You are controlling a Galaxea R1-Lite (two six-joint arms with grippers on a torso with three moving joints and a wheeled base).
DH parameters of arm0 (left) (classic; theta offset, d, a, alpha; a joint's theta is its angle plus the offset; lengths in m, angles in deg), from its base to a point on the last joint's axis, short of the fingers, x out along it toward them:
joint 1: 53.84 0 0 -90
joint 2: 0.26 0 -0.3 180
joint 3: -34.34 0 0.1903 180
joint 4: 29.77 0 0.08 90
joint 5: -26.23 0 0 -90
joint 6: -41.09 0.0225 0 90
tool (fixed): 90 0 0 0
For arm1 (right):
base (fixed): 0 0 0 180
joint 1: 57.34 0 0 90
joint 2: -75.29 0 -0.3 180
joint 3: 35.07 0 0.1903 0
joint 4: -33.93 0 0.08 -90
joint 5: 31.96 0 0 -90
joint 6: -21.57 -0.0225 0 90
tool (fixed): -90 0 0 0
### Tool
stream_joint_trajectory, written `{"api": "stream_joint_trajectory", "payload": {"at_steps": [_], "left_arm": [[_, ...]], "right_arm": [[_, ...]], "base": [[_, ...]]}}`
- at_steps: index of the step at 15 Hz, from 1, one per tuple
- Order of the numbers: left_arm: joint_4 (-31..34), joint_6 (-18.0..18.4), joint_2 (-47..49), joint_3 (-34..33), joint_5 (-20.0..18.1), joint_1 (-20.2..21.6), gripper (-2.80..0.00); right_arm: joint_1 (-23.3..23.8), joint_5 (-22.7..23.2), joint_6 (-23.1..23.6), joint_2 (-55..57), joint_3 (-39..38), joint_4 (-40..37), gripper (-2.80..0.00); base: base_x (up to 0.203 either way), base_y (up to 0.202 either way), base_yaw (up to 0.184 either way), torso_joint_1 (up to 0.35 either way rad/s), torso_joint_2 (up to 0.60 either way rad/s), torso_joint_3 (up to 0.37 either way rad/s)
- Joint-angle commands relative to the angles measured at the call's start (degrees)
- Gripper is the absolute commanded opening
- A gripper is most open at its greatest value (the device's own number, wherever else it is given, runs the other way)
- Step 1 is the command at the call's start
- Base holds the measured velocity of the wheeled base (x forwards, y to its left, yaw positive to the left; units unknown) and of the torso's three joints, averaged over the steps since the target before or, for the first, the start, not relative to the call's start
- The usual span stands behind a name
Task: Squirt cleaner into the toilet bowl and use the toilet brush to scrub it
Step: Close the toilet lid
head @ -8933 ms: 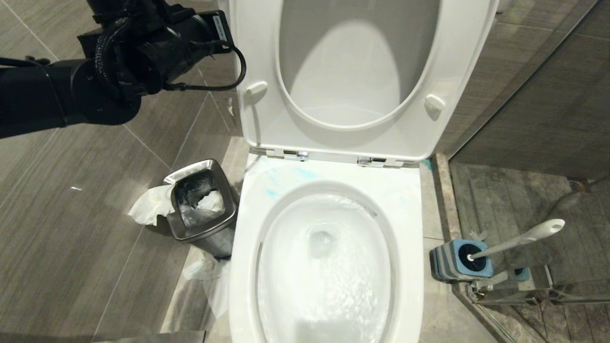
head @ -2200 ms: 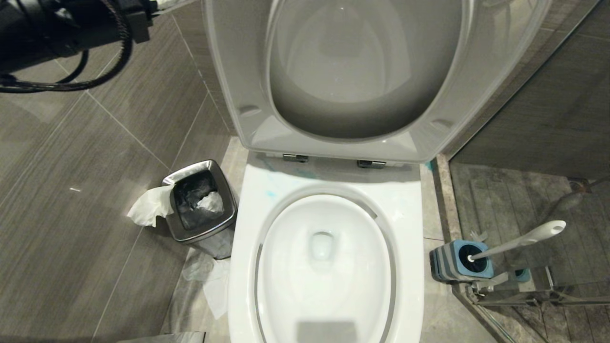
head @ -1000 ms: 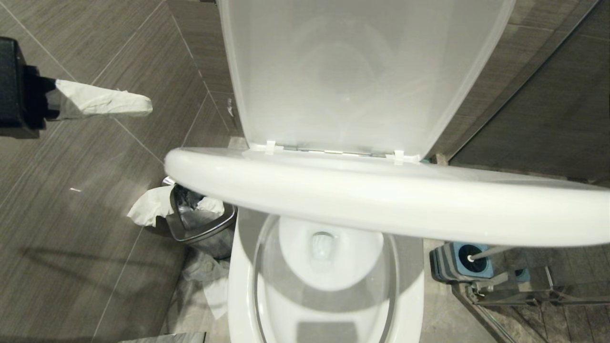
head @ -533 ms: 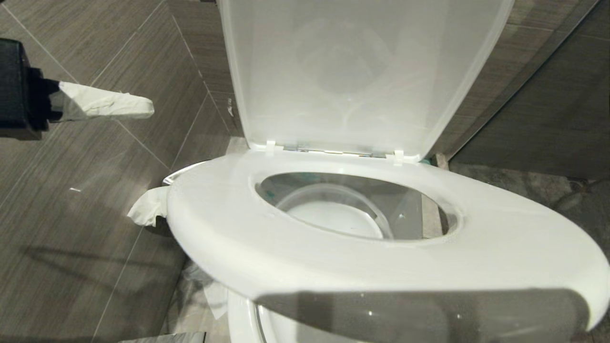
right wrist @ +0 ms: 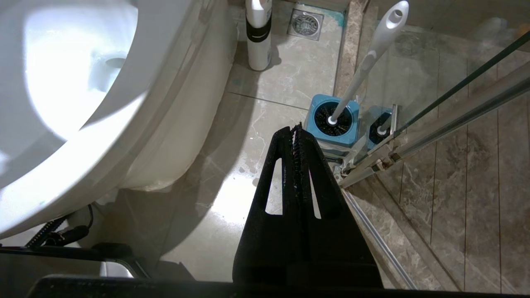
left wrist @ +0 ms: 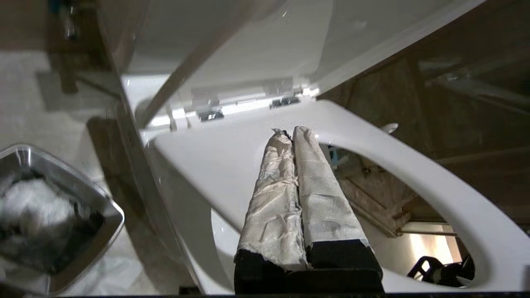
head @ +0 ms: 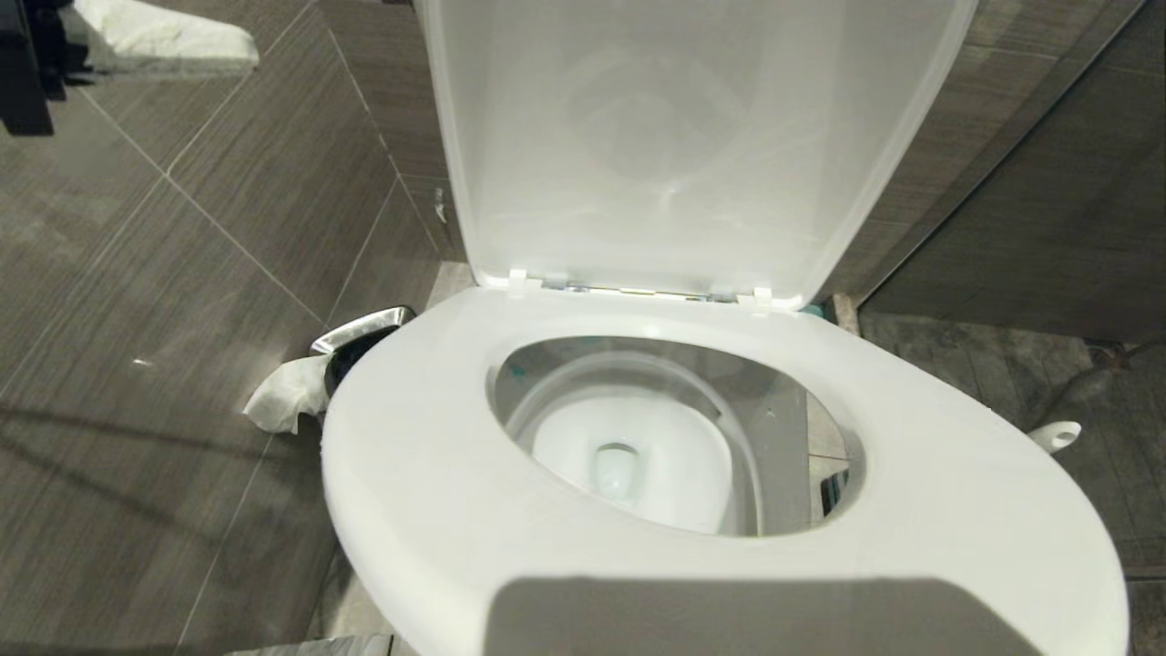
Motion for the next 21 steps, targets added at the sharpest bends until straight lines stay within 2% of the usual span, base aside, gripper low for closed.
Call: {"api": "stream_joint_trajectory", "payload": {"at_steps": [1, 3, 5, 11, 19, 21], "left_arm": [[0.28, 4.54, 1.6, 3.01, -3.98, 0.23, -2.8], [3.54, 9.41, 1.37, 2.59, -4.8, 1.39, -2.8], [5.5, 10.94, 1.45, 2.63, -4.72, 2.05, -2.8], [5.33, 11.02, 1.71, 2.81, -4.64, 2.32, -2.8], [5.54, 10.94, 2.82, 3.82, -4.72, 2.23, -2.8], [7.72, 11.19, 4.15, 4.17, -4.63, 2.17, -2.8]], "right_arm": [[-0.02, 0.05, 0.02, 0.02, -0.02, -0.05, -2.8], [-0.02, 0.05, 0.02, 0.02, 0.05, -0.05, -2.8], [-0.02, 0.05, 0.02, 0.02, 0.06, -0.05, -2.8], [-0.02, 0.05, 0.02, 0.02, -0.01, -0.05, -2.8], [-0.02, 0.05, 0.02, 0.02, -0.02, -0.05, -2.8], [-0.02, 0.05, 0.02, 0.02, 0.0, -0.05, -2.8]], "base": [[0.0, 0.0, 0.0, 0.0, 0.0, 0.0], [0.0, 0.0, 0.0, 0.0, 0.0, 0.0], [0.0, 0.0, 0.0, 0.0, 0.0, 0.0], [0.0, 0.0, 0.0, 0.0, 0.0, 0.006], [0.0, 0.0, 0.0, 0.002, 0.0, 0.168], [0.0, 0.0, 0.0, -0.001, 0.01, 0.063]]}}
